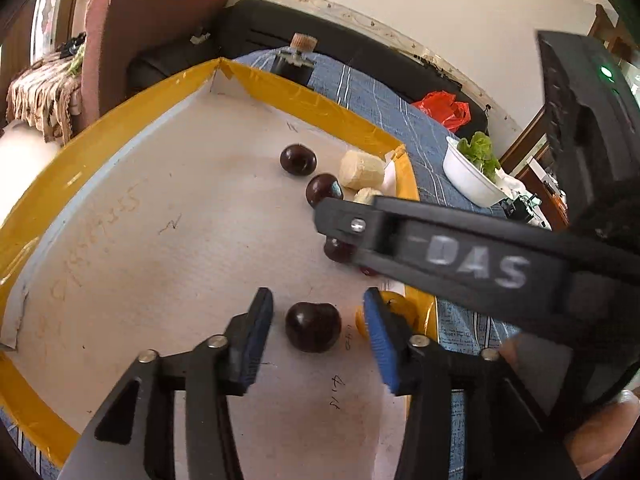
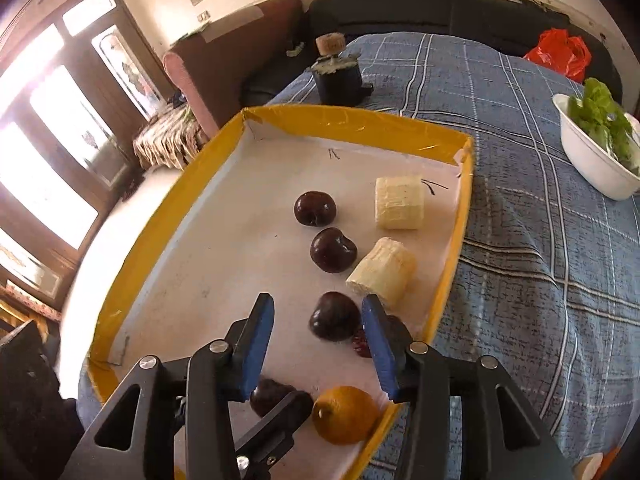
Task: Organize fruits
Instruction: 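Open the left tool to release the plum while the right tool releases its plum, then move to the fruit pile, grasp a red date with the left tool while the right grasps a tangerine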
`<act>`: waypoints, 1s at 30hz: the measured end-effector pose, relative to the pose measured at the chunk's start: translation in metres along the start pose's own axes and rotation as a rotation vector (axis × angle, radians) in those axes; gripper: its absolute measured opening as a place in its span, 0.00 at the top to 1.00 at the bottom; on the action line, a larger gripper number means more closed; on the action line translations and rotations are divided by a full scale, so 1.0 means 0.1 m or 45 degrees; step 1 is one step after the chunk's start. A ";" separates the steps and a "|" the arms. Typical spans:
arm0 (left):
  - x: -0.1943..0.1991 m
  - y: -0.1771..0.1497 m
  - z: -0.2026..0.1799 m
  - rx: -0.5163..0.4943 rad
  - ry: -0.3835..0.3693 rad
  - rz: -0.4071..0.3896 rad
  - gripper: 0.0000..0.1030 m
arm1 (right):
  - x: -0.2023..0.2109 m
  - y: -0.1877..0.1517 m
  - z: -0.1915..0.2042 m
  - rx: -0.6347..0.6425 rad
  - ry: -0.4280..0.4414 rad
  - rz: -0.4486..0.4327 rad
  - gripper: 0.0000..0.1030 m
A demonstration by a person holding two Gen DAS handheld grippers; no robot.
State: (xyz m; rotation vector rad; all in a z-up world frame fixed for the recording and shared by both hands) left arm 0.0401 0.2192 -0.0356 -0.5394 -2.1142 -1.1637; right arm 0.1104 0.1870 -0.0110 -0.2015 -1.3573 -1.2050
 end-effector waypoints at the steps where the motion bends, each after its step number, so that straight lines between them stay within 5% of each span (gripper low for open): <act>1: 0.01 0.00 -0.01 -0.009 0.006 -0.006 0.50 | 0.09 -0.01 -0.01 -0.006 0.004 -0.020 0.51; 5: 0.02 0.00 -0.05 -0.014 -0.029 -0.004 0.49 | 0.36 -0.02 -0.07 -0.053 -0.011 -0.067 0.51; 11: 0.27 0.16 0.09 0.141 -0.154 -0.148 0.47 | 0.84 -0.01 -0.17 -0.138 0.062 -0.158 0.49; 16: 0.30 0.20 0.18 0.209 -0.158 -0.174 0.46 | 1.29 -0.12 -0.34 -0.157 0.086 -0.248 0.48; 23: 0.34 0.18 0.02 0.125 -0.176 -0.177 0.46 | 1.88 -0.52 -1.02 -0.227 -0.010 -0.380 0.48; 30: 0.37 0.07 -0.40 -0.102 -0.214 -0.173 0.46 | 2.16 -1.29 -2.03 -0.460 -0.162 -0.411 0.47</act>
Point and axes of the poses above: each gripper's, at about its wrist camera, not at the fingertips, and x roughly against the way its jaws point, z to its left, y to its top, the point moved 8 cm from there along -x, roughly the way its jaws point, and after that the axes turned 1 degree about -y, right-handed, at the moved point
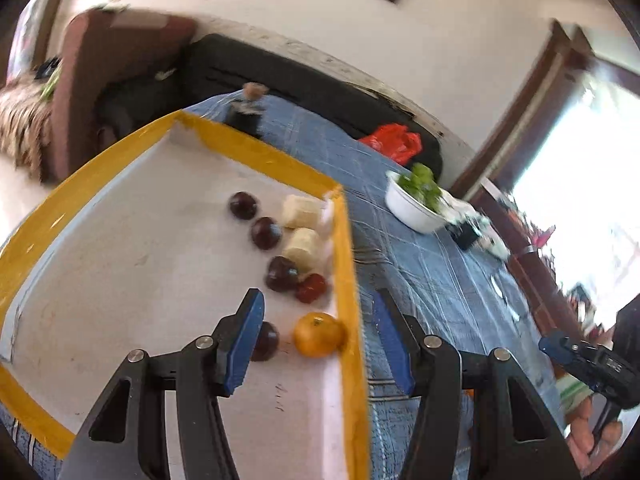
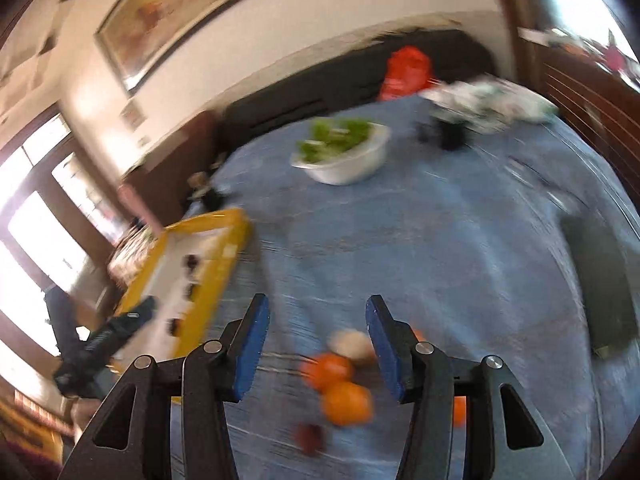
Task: Organize fruits
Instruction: 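Move to the fruit pile, grasp a red date with the left tool while the right grasps a tangerine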
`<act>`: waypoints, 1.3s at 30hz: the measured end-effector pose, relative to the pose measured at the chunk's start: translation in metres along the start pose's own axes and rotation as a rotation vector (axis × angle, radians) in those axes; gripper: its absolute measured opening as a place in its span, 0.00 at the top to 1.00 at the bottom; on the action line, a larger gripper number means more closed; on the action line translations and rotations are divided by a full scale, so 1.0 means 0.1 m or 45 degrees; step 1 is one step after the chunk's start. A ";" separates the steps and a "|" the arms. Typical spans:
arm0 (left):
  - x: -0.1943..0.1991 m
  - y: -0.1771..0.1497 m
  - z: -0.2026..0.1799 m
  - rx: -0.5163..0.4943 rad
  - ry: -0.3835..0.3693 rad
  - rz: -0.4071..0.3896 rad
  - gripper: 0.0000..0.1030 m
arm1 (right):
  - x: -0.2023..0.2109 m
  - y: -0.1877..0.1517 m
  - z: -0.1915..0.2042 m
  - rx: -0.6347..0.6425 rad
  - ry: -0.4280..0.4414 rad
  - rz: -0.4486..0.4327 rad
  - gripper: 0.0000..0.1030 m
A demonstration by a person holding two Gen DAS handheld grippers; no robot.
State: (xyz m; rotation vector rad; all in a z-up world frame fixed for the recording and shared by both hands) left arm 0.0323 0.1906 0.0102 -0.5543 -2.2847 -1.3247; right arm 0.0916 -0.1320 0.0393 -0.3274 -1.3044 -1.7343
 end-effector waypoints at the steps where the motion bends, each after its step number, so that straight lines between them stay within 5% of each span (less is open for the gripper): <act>1: 0.01 0.00 -0.05 -0.030 -0.010 -0.006 0.46 | 0.00 -0.07 -0.16 -0.038 -0.012 0.012 0.47; 6: 0.04 -0.15 -0.52 -0.232 -0.092 0.038 0.46 | -0.07 -0.21 -0.53 -0.126 -0.037 0.027 0.47; 12: -0.04 -0.81 -1.34 -0.494 -0.349 0.378 0.46 | -0.14 -0.23 -0.60 -0.132 0.012 0.034 0.47; 17: -0.19 -1.33 -1.78 -0.668 -0.410 0.527 0.46 | -0.07 -0.24 -0.64 -0.176 0.066 0.007 0.47; 24: -0.48 -1.51 -1.80 -0.679 -0.334 0.595 0.46 | -0.06 -0.27 -0.64 -0.188 0.080 0.024 0.47; 32: -0.56 -1.54 -1.81 -0.683 -0.344 0.596 0.75 | -0.10 -0.29 -0.69 -0.183 0.042 0.055 0.47; 39: -0.60 -1.32 -1.64 -0.502 -0.360 0.546 0.77 | -0.12 -0.34 -0.70 -0.150 0.004 0.089 0.47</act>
Point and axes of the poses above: each gripper's, at about its wrist camera, not at the fingertips, and x roughly against the way its jaws point, z to its left, y to its top, the point moved 8 cm from there along -x, roughly the way its jaws point, and after that the axes turned 1 degree about -y, right-handed, at the moved point
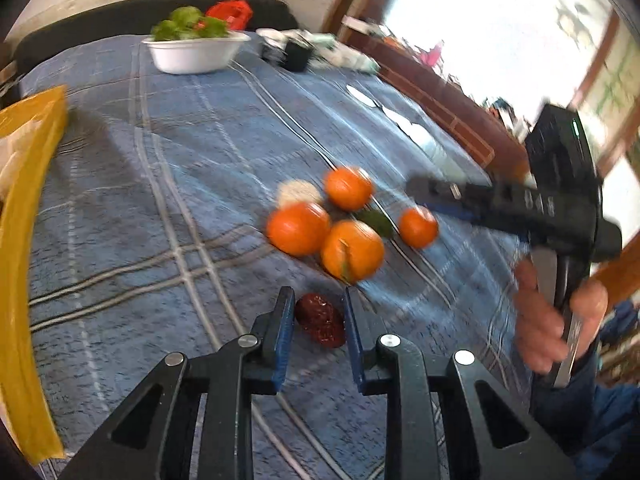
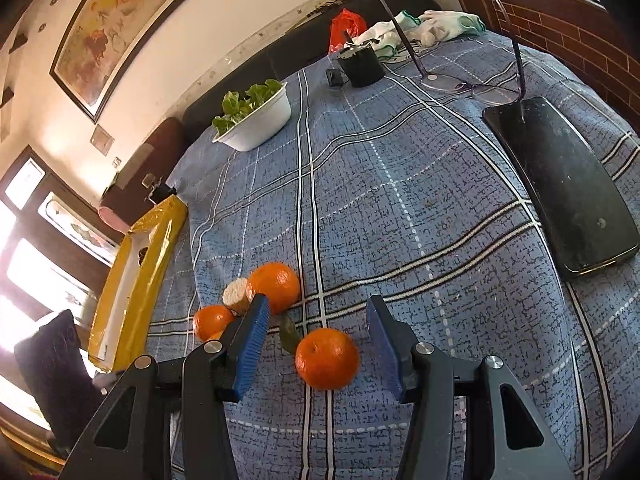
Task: Organize fruits
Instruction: 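Move to the fruit pile, grasp a red date with the left tool while the right grasps a tangerine, then carry the date in the left tool while the right tool carries the tangerine to the tray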
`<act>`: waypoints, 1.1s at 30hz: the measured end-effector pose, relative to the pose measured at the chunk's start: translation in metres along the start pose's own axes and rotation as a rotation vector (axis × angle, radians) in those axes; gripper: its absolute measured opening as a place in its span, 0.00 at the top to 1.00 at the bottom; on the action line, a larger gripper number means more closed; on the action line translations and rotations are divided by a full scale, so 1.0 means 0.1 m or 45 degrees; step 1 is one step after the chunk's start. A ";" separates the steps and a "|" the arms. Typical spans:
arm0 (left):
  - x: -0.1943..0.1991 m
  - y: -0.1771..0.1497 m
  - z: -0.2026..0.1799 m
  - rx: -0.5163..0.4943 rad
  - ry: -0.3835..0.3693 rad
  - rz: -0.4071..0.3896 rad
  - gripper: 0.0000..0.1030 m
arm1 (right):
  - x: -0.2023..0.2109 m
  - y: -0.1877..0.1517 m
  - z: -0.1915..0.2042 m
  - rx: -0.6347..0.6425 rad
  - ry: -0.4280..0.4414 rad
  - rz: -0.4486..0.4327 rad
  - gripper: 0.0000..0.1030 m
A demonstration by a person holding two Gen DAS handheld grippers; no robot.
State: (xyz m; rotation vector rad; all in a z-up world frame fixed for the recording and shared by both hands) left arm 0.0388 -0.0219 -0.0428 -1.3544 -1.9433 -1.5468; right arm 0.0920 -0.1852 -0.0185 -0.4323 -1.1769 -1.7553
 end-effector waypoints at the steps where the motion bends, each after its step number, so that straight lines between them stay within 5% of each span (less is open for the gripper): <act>1: 0.03 0.02 0.04 0.015 0.008 -0.019 0.77 | 0.00 -0.02 0.01 0.021 -0.016 0.005 0.47; 7: 0.13 0.11 0.20 0.094 0.039 -0.087 0.77 | -0.07 -0.14 0.12 0.178 -0.139 0.035 0.47; 11: 0.15 0.12 0.25 0.112 0.058 -0.107 0.77 | -0.11 -0.22 0.17 0.328 -0.278 0.033 0.65; 13: 0.15 0.14 0.25 0.114 0.064 -0.111 0.77 | -0.10 -0.22 0.20 0.368 -0.308 0.015 0.66; 24: 0.25 0.19 0.23 0.070 0.125 -0.182 0.77 | 0.31 0.03 0.28 0.250 -0.091 -0.265 0.66; 33: 0.28 0.20 0.25 0.075 0.137 -0.196 0.77 | 0.34 -0.01 0.51 0.375 -0.079 -0.306 0.66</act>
Point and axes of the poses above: each gripper's, at about its wrist camera, not at the fingertips, and x roughly against the way its jaws point, z to its left, y to its top, the point moved 8 cm from there along -x, roughly the way its jaws point, and after that the axes turned 1 degree about -y, right-handed, at the moved point
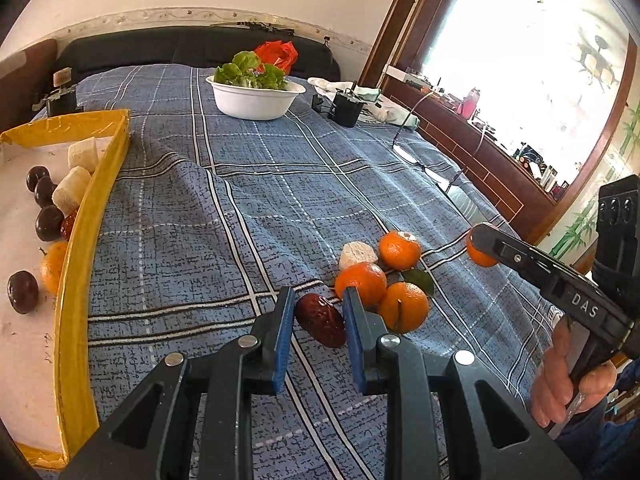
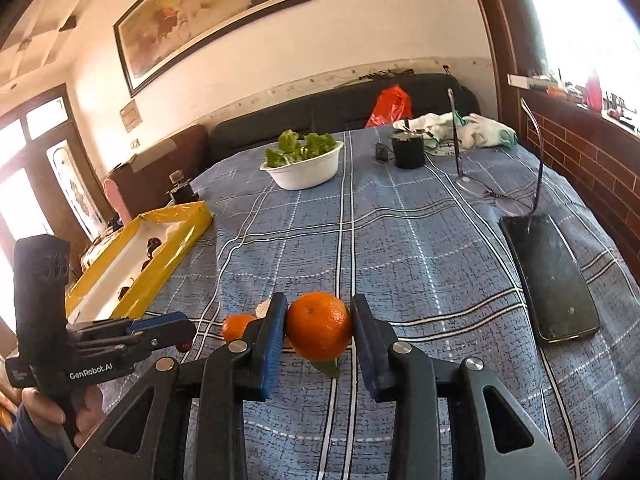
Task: Organize fruits
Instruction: 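Carry the date in the left tool while the right tool carries the tangerine to the tray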
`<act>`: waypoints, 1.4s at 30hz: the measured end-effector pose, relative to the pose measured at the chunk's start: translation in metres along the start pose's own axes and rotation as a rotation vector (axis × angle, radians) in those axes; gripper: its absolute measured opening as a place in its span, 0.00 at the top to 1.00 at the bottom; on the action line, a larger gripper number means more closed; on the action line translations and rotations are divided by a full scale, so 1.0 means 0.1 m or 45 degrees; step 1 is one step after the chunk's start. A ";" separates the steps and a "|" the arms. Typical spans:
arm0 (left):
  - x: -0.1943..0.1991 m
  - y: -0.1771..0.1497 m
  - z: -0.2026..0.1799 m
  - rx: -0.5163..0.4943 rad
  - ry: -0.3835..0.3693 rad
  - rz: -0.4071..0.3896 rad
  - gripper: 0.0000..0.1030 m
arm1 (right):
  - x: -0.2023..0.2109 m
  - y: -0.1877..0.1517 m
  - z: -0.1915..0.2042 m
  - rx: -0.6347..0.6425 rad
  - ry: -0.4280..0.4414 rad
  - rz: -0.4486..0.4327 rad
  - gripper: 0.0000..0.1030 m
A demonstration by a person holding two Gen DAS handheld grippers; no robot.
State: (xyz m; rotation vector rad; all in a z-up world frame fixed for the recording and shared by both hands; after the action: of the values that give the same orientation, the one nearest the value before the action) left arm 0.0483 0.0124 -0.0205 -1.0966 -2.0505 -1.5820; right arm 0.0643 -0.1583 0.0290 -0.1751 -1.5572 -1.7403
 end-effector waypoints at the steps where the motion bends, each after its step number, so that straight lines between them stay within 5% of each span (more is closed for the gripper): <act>1: 0.00 0.00 0.01 0.001 0.001 -0.001 0.77 | 0.00 0.00 0.00 0.001 0.002 0.001 0.66; 42: 0.23 0.11 0.15 0.091 -0.027 -0.094 0.77 | -0.06 -0.07 -0.04 -0.066 -0.021 0.073 0.66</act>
State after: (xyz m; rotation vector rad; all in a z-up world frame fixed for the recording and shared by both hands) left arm 0.0445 0.0352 -0.0030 -1.0278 -2.1666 -1.5249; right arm 0.0661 -0.1596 0.0190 -0.2581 -1.5052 -1.7389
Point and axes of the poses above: each gripper's, at about its wrist camera, not at the fingertips, and x roughly against the way its jaws point, z to its left, y to its top, the point moved 8 cm from there along -x, roughly the way its jaws point, and after that the axes turned 1 degree about -y, right-handed, at the moved point
